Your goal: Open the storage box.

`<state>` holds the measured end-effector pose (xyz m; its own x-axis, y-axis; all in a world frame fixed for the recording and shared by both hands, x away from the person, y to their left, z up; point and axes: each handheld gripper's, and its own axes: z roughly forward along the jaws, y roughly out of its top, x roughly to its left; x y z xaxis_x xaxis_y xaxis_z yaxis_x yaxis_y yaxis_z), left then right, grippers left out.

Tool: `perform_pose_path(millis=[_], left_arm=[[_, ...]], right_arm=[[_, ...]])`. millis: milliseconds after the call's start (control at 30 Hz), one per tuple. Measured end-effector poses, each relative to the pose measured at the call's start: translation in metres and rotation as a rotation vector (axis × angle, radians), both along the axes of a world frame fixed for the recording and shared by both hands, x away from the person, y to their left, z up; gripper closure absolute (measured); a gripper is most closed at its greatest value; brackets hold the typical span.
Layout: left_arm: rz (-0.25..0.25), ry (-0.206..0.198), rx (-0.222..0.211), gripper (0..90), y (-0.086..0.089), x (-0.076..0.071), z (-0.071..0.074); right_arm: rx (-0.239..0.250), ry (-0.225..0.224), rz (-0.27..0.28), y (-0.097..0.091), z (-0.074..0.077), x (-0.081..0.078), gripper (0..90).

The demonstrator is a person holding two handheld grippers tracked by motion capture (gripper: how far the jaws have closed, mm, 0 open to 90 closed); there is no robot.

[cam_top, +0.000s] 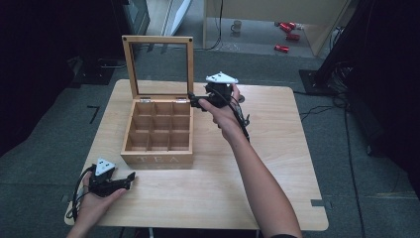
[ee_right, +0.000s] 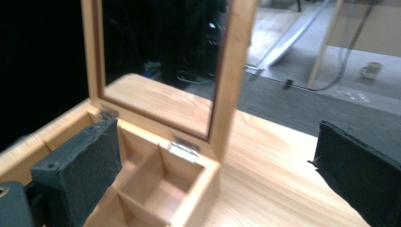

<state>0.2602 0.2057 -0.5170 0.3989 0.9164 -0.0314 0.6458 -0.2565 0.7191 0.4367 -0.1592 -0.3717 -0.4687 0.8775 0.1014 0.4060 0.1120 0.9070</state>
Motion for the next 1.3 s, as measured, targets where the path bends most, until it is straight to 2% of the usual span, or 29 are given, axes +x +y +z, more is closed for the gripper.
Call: perform_pose_path(millis=[67,233,433,567,1033,1300], left_arm=[[0.002,-0.001,0.000,16.2,0.000,0.000,0.000],[0.001,0.002,-0.008,16.1,0.000,0.000,0.000],[0.000,0.001,-0.001,16.1,0.000,0.000,0.000],[-0.008,0.008,-0.027,14.9,0.002,0.000,0.000],[-0.010,0.006,-0.004,14.1,0.001,0.000,0.000],[-0.011,0.011,0.008,10.7,-0.001,0.000,0.000]], right_arm=[[-0.018,0.005,-0.016,-0.005,-0.002,-0.006,1.2],[-0.023,0.032,-0.030,-0.019,-0.006,-0.021,1.2],[-0.027,0.031,-0.006,-0.037,-0.010,-0.041,0.0],[-0.032,0.027,-0.007,-0.050,-0.012,-0.055,0.0],[-0.022,0.033,-0.067,-0.107,-0.019,-0.097,0.0],[-0.013,0.058,-0.117,-0.140,-0.035,-0.117,0.0]])
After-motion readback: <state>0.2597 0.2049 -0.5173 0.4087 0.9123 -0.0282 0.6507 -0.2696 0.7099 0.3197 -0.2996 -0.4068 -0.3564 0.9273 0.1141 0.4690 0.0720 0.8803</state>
